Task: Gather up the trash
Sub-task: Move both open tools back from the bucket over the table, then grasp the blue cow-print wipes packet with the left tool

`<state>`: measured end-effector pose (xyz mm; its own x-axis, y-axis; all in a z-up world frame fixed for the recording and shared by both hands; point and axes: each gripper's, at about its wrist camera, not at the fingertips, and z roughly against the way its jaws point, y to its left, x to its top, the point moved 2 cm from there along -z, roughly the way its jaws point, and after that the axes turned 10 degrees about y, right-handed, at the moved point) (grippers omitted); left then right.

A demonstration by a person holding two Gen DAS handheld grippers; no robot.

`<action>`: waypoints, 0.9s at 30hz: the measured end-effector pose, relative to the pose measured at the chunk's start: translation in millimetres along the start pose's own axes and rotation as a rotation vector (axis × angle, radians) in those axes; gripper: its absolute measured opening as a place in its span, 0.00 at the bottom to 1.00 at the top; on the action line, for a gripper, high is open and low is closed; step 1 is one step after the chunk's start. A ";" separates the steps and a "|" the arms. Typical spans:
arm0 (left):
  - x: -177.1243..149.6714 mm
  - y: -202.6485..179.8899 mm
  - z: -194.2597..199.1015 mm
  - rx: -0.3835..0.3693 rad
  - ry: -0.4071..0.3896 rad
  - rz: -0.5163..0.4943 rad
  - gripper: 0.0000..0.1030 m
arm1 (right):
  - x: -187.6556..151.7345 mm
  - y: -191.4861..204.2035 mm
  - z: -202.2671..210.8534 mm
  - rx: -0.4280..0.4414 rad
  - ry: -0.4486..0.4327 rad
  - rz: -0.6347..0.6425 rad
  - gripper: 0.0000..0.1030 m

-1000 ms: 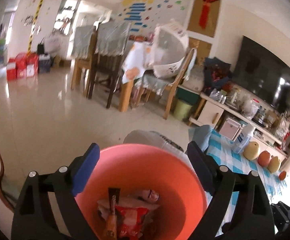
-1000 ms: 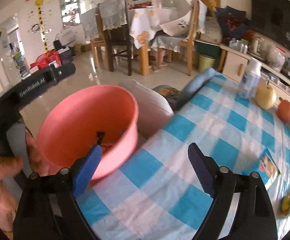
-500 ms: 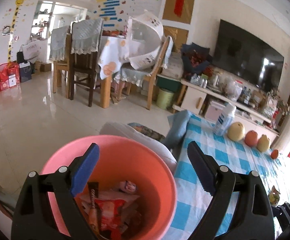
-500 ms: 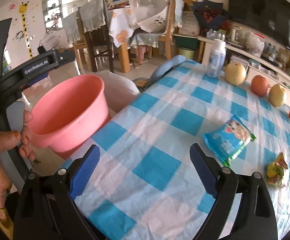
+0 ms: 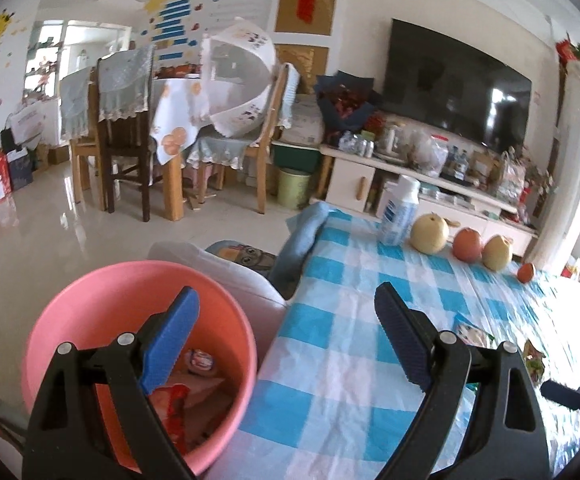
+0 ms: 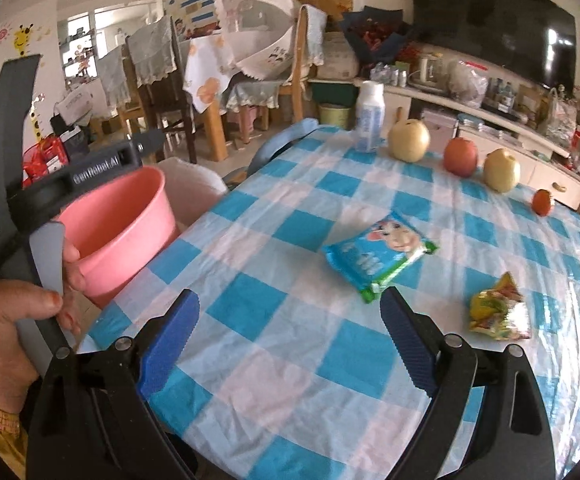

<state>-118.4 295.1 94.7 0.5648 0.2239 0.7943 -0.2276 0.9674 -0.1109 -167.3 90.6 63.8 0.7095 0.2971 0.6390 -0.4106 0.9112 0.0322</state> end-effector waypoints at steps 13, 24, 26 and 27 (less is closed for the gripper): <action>-10.0 -58.5 -2.6 -0.009 0.027 -0.113 0.87 | -16.8 -44.6 29.7 -0.082 -0.051 -0.023 0.88; -18.7 -113.0 -5.1 -0.048 0.043 -0.221 0.87 | -26.4 -85.8 43.6 -0.092 -0.061 -0.111 0.88; -20.8 -122.2 -4.9 -0.057 0.041 -0.239 0.87 | -27.8 -91.6 46.1 -0.095 -0.067 -0.119 0.88; -22.1 -127.9 -5.1 -0.064 0.042 -0.251 0.87 | -28.3 -93.8 47.7 -0.097 -0.070 -0.123 0.88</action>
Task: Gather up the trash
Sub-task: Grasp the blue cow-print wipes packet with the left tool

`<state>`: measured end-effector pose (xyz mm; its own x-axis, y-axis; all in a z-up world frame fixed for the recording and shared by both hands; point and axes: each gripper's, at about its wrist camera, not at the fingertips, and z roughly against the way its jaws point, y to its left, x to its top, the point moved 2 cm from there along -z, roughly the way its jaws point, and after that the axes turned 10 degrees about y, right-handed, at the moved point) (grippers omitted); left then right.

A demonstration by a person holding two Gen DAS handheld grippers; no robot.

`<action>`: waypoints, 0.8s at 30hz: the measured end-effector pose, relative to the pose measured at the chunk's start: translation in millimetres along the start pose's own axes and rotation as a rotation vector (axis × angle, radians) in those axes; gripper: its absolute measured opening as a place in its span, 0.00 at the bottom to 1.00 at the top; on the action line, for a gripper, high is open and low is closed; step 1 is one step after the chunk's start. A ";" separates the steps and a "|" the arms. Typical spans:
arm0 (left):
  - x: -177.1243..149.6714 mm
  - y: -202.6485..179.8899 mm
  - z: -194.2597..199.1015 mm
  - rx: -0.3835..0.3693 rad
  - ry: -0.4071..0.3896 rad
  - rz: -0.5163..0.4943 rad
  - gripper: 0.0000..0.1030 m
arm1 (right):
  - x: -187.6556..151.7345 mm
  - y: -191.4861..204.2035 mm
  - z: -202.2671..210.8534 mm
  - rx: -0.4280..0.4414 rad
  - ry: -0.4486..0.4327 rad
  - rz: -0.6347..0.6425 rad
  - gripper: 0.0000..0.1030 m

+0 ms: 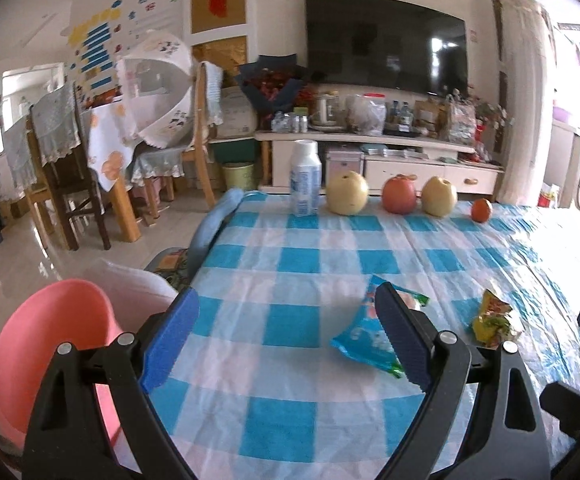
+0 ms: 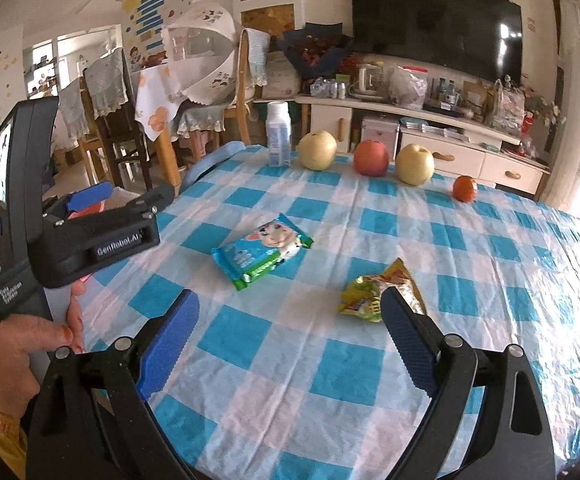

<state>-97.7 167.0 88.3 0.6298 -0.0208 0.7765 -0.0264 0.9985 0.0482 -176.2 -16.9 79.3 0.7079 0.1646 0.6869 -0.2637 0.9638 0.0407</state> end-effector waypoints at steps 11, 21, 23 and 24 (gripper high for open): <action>-4.0 -39.7 -11.2 -0.134 0.061 -0.088 0.87 | -5.3 -43.0 -3.4 -0.004 0.017 -0.078 0.88; -11.1 -65.7 -50.3 -0.195 0.196 -0.209 0.87 | -8.5 -92.5 -35.7 0.049 0.102 -0.193 0.88; -12.0 -72.7 -60.6 -0.193 0.222 -0.266 0.87 | -9.2 -100.9 -46.5 0.073 0.135 -0.221 0.88; -13.2 -76.5 -68.2 -0.193 0.246 -0.294 0.87 | -9.3 -103.4 -50.7 0.082 0.149 -0.231 0.88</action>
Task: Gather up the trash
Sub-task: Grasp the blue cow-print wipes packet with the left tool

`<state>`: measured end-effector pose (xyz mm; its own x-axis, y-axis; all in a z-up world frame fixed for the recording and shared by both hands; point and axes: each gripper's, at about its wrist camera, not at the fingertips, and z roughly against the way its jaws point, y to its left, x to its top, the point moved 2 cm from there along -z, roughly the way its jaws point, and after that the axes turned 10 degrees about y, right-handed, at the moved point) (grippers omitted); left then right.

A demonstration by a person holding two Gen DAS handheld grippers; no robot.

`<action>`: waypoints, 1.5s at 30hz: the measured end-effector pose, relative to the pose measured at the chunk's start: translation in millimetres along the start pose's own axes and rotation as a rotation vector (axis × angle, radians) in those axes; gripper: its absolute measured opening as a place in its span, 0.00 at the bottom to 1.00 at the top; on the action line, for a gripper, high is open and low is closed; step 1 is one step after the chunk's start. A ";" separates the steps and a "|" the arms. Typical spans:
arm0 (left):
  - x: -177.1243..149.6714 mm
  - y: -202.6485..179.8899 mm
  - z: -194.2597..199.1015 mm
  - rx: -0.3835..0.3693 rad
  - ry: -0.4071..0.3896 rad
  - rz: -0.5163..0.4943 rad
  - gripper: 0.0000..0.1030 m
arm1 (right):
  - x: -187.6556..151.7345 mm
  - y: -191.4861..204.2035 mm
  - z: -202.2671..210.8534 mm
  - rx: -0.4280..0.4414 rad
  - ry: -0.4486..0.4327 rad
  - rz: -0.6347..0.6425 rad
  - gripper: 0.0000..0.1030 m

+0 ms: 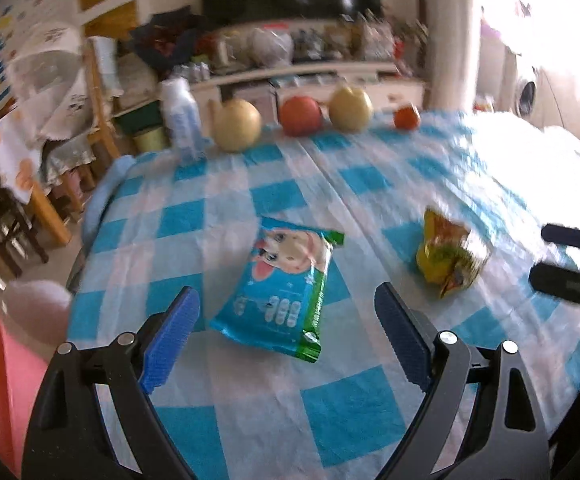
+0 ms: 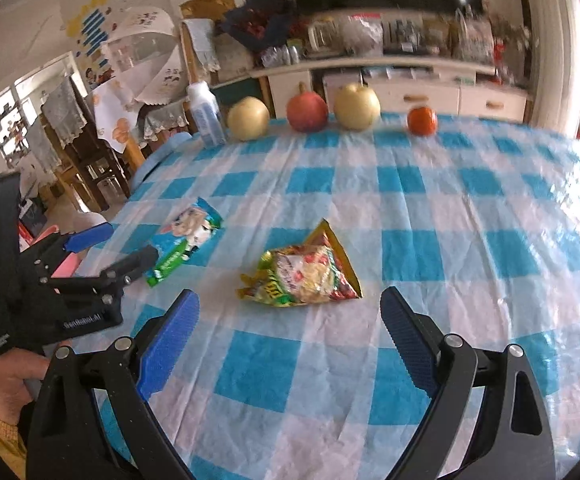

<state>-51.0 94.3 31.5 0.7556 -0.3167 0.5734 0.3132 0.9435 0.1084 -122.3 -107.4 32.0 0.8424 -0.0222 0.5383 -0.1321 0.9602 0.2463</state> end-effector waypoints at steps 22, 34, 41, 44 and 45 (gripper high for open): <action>27.1 25.2 -67.7 -0.162 0.140 0.076 0.87 | 23.7 -3.8 -51.3 0.020 0.112 -0.035 0.88; 28.8 22.2 -69.9 -0.161 0.125 0.087 0.77 | 26.1 -6.8 -63.5 -0.009 0.130 -0.018 0.84; 27.7 21.6 -66.6 -0.156 0.110 0.109 0.61 | 27.3 -6.1 -65.5 0.003 0.123 -0.021 0.81; 27.0 23.0 -66.0 -0.156 0.110 0.114 0.57 | 28.8 -5.3 -66.0 0.001 0.115 -0.016 0.77; 26.8 23.5 -65.7 -0.154 0.110 0.117 0.56 | 29.1 -5.2 -66.3 0.002 0.113 -0.016 0.77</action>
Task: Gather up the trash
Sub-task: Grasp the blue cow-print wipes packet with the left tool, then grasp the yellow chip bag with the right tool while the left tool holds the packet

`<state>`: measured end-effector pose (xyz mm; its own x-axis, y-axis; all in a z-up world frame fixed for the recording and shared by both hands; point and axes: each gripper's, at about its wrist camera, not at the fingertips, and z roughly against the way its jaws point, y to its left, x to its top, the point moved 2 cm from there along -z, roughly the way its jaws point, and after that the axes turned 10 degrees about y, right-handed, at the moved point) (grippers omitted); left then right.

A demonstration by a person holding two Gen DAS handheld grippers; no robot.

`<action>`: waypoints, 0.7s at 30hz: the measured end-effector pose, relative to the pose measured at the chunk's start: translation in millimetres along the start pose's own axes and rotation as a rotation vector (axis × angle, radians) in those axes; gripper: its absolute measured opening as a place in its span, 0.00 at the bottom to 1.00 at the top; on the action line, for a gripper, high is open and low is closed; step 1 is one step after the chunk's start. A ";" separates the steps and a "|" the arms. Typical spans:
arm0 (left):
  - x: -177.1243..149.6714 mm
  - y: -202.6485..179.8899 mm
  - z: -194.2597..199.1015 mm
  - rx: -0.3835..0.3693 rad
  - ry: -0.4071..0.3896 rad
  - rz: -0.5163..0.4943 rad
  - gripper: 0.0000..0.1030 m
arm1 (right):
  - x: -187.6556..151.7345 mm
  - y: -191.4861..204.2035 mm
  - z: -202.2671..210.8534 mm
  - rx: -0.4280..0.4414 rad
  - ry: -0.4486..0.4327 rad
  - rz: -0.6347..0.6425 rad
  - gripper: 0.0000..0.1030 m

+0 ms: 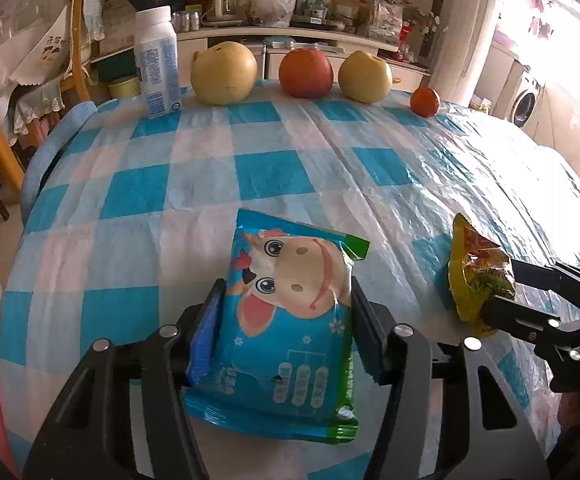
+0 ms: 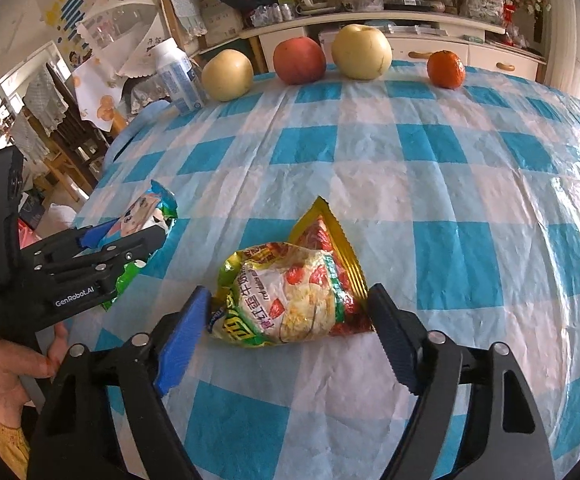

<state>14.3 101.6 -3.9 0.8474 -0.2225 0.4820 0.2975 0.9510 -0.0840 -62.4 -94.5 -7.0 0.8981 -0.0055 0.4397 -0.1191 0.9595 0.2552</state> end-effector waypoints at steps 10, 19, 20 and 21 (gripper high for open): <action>-1.0 7.4 3.4 -0.022 -0.007 0.069 0.47 | 1.6 2.9 -1.3 -0.011 -0.010 0.023 0.71; -3.6 27.1 12.8 -0.008 -0.022 0.124 0.45 | 2.1 5.3 -3.2 -0.022 -0.024 0.047 0.56; -3.9 28.5 14.1 -0.006 -0.024 0.126 0.45 | 2.2 5.2 -3.4 -0.023 -0.026 0.049 0.54; -4.3 30.3 15.8 -0.006 -0.027 0.129 0.45 | 2.2 5.3 -3.1 -0.023 -0.026 0.049 0.53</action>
<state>12.8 134.8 5.3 0.8667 -0.0929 0.4901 0.1897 0.9701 -0.1514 -59.7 -88.6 -7.4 0.8800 0.0345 0.4738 -0.1525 0.9651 0.2131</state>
